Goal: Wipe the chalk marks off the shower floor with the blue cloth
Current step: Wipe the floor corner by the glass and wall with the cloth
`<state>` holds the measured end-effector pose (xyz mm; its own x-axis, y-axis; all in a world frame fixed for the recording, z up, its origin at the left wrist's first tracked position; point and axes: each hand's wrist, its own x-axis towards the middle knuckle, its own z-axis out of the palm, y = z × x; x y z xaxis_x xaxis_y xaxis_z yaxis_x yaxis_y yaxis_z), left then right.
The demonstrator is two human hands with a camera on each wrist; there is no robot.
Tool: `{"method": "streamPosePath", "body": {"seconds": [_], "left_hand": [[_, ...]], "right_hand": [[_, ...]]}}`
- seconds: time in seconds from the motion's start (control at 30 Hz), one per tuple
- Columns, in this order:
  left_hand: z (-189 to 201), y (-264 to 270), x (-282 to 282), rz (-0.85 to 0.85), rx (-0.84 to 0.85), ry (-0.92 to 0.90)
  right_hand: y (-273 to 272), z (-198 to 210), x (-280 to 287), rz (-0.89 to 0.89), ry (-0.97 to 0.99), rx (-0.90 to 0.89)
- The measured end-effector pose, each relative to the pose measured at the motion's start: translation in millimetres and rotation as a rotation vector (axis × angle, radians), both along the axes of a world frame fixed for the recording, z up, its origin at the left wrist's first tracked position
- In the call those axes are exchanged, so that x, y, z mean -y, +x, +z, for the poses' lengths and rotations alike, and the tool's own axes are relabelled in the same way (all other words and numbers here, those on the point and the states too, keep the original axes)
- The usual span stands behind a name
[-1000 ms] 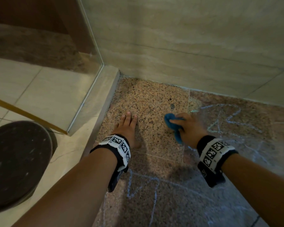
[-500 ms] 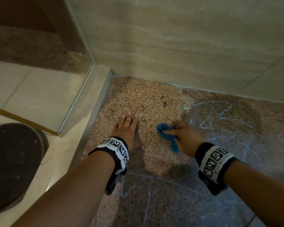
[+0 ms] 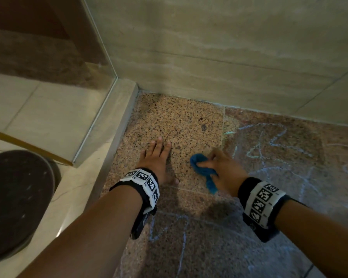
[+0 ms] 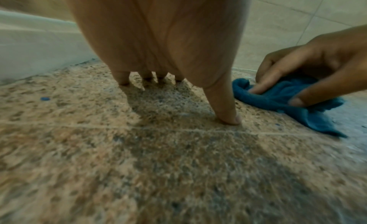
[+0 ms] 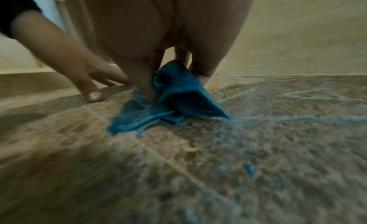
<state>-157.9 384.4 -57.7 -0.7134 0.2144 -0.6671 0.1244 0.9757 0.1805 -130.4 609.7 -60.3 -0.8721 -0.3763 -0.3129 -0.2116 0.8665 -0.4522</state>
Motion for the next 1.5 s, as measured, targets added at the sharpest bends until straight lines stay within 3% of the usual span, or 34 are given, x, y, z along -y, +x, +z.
{"method": "streamPosePath", "body": {"seconds": [0.1,0.17,0.27,0.4,0.47,0.63,0.73,0.8,0.93,1.03,1.13,1.3,1.43,1.5], "left_hand": [[0.0,-0.3,-0.7,-0.003,-0.003,-0.009],[0.9,-0.4,-1.0,-0.005,-0.003,-0.011],[0.9,0.3,0.4,-0.015,-0.015,-0.002],[-0.2,-2.1,8.2,-0.032,-0.060,0.001],[-1.4,-3.2,14.1,-0.018,-0.064,0.004],[-7.6,-3.7,16.6,-0.002,-0.051,0.008],[-9.4,-3.9,17.9,0.001,-0.069,0.014],[-7.4,-3.8,18.5,-0.002,-0.057,0.022],[5.0,-2.7,14.5,0.032,-0.064,0.111],[12.5,-0.3,4.1,0.018,-0.185,0.289],[16.6,2.2,-14.4,-0.118,-0.273,0.381],[12.3,13.8,-45.6,-0.300,-0.233,0.466],[7.3,13.8,-45.9,-0.389,-0.264,0.295],[10.9,11.5,-40.7,-0.299,-0.277,0.262]], "right_hand": [[11.5,0.7,9.8,0.142,-0.068,0.073],[10.3,0.6,11.5,0.248,-0.018,0.031],[-0.8,4.8,9.1,0.154,0.016,0.087],[-28.4,7.2,5.7,-0.184,-0.029,-0.109],[-35.5,5.1,1.8,-0.242,0.009,-0.124],[-21.0,-9.9,18.1,0.013,0.132,-0.010],[-13.0,-3.0,33.3,-0.037,-0.047,0.025],[-14.0,-0.7,31.3,0.075,-0.068,0.042],[-26.9,6.0,11.0,0.095,-0.142,0.124],[-32.9,15.4,-5.2,-0.006,-0.151,0.213],[-32.7,19.5,-10.4,-0.007,-0.092,0.137],[-32.4,22.4,-13.6,-0.147,-0.055,0.062],[-30.8,17.7,-16.2,-0.295,-0.031,0.130],[-30.1,15.4,-12.6,-0.333,-0.018,0.129]]}}
